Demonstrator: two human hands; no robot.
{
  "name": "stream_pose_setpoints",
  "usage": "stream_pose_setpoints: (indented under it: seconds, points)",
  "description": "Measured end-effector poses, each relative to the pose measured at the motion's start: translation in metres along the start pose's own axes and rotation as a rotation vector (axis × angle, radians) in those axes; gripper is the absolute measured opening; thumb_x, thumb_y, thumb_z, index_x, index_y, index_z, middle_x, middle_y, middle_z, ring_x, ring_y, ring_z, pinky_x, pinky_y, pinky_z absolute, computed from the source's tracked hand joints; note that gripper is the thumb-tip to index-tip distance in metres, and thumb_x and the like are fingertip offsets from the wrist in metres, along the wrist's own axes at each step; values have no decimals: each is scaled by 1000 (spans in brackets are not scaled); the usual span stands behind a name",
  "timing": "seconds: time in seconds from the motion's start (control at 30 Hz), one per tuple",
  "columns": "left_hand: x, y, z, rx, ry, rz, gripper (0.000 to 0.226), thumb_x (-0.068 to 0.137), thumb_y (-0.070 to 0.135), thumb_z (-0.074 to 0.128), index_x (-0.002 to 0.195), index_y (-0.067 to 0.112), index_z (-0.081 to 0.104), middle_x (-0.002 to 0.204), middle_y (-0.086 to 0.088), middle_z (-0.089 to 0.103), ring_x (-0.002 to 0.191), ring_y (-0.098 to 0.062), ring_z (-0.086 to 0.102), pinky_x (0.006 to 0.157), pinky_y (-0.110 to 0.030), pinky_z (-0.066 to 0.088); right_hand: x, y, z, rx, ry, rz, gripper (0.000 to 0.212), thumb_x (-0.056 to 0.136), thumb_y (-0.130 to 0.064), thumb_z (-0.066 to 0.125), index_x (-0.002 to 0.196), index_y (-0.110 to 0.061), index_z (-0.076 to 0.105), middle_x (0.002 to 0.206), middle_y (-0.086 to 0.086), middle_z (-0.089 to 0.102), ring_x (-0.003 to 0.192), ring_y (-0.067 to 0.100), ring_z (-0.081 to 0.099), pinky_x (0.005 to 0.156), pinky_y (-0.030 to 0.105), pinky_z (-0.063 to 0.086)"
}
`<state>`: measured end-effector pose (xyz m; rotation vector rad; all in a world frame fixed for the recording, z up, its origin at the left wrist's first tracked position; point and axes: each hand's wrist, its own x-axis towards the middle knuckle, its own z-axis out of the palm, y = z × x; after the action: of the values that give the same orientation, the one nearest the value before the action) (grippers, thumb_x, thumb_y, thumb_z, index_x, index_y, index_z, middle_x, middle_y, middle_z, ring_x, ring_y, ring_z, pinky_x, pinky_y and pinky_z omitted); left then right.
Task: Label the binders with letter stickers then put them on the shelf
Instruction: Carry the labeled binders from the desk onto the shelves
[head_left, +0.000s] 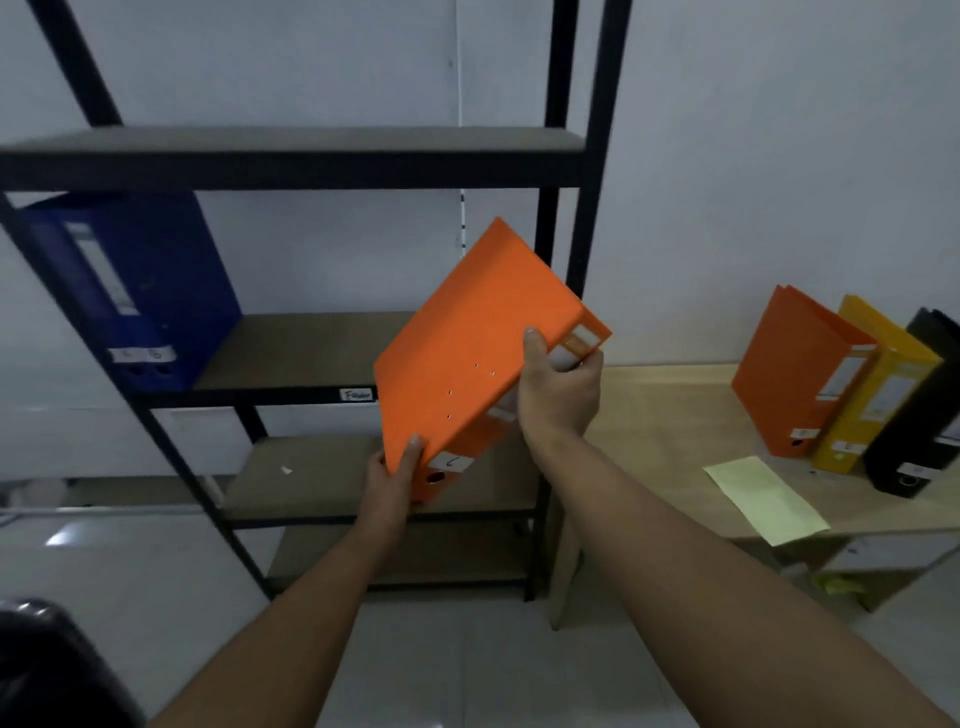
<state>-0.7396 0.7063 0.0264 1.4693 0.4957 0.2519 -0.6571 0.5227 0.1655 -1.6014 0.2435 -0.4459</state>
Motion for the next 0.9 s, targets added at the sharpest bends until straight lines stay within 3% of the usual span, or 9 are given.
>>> stream_pose_setpoints:
  seconds: [0.1,0.17,0.27,0.4,0.63,0.77,0.9]
  points:
    - [1,8,-29,49,-2,36,114,68,89,72,156,24,40,141,-4,64,124,-29,68,89,-49,65,-7,-11,32,6,7,74,64,82,-69,75,127,-27,59,109,-9,72,95,16,70,88,37,55]
    - [-1,20,-45,61,-36,58,109,74,84,71,158,25,35,142,0,62,123,-23,67,90,-41,64,-13,-16,53,4,-5,104,64,84,-67,77,130,-28,58,112,-9,71,90,12,67,83,32,48]
    - [5,30,-59,20,-68,61,76,95,57,65,158,30,31,138,6,59,116,-10,64,89,-29,59,-17,-20,78,11,-60,142,57,88,-63,77,126,-26,55,101,-13,66,81,5,61,79,31,48]
    - [34,28,-78,10,-42,79,70,96,62,60,157,37,37,138,8,64,123,-12,64,99,-39,56,-19,-22,124,18,-163,156,57,89,-66,74,125,-30,50,102,-14,65,85,7,64,84,38,54]
    - [90,36,-104,10,36,12,64,98,64,51,153,33,43,136,5,64,123,-18,65,87,-33,58,-9,-19,209,5,-323,-12,67,87,-69,75,133,-35,41,112,-11,67,94,10,72,87,46,64]
    - [132,46,-119,-32,158,-58,66,92,66,51,146,28,46,130,-1,64,112,-19,66,83,-38,60,0,-22,249,-5,-526,-149,65,91,-62,76,137,-40,35,113,-15,66,91,3,70,78,34,63]
    - [165,49,-127,-120,237,-94,55,106,56,42,149,21,46,134,-11,65,115,-30,70,96,-50,59,8,-17,282,-29,-798,-322,88,93,-55,78,158,-45,19,144,-11,61,123,13,68,95,43,62]
